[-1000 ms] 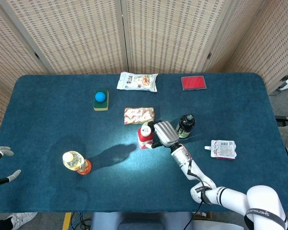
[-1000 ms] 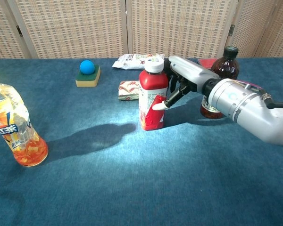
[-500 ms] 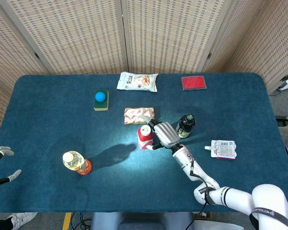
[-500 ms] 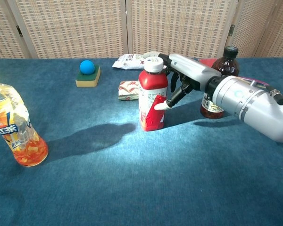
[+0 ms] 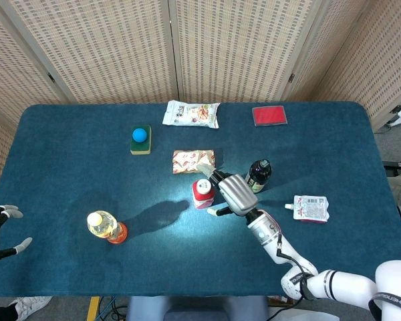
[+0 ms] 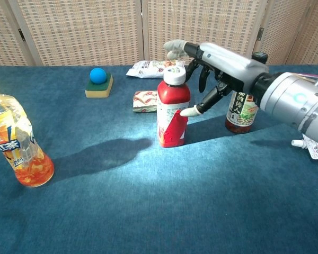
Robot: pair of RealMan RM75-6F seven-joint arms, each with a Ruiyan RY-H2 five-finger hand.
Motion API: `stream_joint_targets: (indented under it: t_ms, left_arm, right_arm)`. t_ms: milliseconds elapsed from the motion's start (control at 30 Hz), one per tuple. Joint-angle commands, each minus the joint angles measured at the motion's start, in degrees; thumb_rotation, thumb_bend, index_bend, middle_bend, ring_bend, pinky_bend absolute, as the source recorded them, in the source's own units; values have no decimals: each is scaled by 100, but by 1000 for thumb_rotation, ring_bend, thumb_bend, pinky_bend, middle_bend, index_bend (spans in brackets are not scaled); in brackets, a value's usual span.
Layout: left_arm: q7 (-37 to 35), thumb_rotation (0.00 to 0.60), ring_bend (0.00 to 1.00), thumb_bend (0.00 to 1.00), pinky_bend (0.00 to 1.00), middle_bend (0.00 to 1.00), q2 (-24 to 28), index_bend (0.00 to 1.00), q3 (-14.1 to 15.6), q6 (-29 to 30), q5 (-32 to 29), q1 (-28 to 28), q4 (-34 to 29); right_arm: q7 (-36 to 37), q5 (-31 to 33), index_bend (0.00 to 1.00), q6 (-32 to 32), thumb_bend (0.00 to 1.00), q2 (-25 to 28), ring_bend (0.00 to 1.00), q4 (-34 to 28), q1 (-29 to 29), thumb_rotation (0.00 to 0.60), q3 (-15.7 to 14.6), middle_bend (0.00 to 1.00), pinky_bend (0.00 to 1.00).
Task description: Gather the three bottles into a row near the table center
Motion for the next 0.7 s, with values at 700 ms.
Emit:
stream_joint_targets:
  t_ms: [700]
  left_arm:
    - [266, 600, 344, 63, 542, 323, -124, 408, 60, -103, 20, -61, 6]
  right_arm:
    - [-674, -966, 109, 1535, 0, 1354, 305, -1331, -1189, 600, -740, 221, 502]
